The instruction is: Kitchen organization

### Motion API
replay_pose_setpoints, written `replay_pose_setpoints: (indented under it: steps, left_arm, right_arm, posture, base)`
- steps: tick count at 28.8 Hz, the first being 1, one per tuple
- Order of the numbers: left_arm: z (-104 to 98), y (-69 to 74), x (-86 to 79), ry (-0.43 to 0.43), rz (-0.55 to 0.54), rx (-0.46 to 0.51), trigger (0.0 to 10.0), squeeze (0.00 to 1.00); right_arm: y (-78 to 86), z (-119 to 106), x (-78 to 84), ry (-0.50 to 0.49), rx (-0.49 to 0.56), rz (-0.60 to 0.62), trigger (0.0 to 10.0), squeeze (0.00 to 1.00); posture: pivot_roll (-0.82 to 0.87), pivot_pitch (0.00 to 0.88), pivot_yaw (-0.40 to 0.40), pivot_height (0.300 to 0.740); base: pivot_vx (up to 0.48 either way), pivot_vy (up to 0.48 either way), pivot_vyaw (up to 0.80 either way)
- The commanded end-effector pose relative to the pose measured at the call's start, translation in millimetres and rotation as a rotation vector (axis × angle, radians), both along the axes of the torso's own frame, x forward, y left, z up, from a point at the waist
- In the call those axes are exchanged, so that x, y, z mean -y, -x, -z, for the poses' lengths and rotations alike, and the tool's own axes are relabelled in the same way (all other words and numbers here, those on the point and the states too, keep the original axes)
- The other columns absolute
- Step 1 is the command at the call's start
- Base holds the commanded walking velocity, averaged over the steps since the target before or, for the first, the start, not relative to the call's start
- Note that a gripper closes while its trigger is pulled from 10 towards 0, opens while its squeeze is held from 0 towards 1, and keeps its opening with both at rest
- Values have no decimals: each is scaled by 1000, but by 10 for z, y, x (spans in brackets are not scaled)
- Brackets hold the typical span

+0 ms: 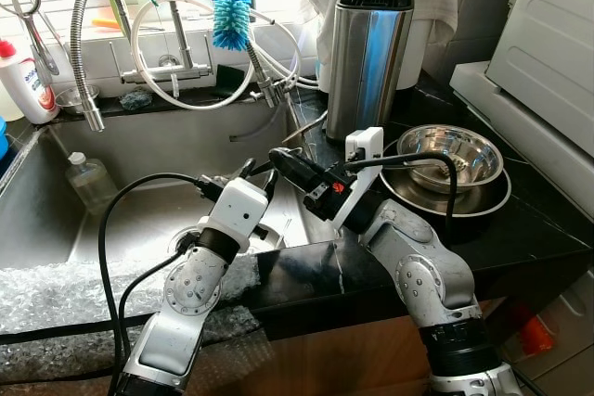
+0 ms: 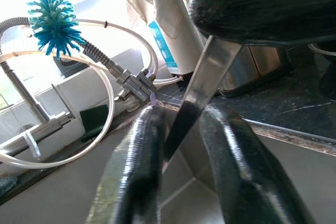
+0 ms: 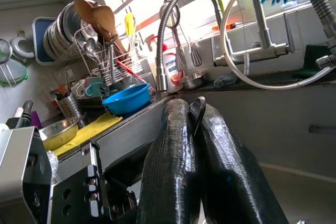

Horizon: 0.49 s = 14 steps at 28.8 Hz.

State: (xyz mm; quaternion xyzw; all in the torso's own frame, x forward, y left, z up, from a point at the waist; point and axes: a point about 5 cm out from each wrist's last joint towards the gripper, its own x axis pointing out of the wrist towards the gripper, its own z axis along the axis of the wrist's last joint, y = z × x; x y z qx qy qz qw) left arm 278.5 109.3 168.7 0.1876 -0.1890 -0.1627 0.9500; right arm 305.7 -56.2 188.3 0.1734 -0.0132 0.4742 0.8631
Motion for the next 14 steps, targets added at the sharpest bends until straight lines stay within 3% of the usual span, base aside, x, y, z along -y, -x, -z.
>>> replay_pose_setpoints:
  steps: [1, 13, 14]
  left_arm:
    - [23, -15, 22, -17, 12, -13, 0, 0]
    - [39, -12, 25, -22, 13, -20, 0, 0]
    - [41, -12, 26, -22, 13, -20, 0, 0]
  right_arm:
    - [42, -113, -54, -16, 43, -33, 10000, 0]
    - [38, -138, -47, -23, 50, -22, 10000, 0]
    - [37, -138, -46, -23, 50, -20, 10000, 345]
  posture:
    - [-26, 0, 16, 740]
    - [-27, 0, 17, 740]
    - [-26, 0, 17, 740]
  base:
    - [0, 0, 0]
    - [0, 0, 0]
    - [0, 0, 0]
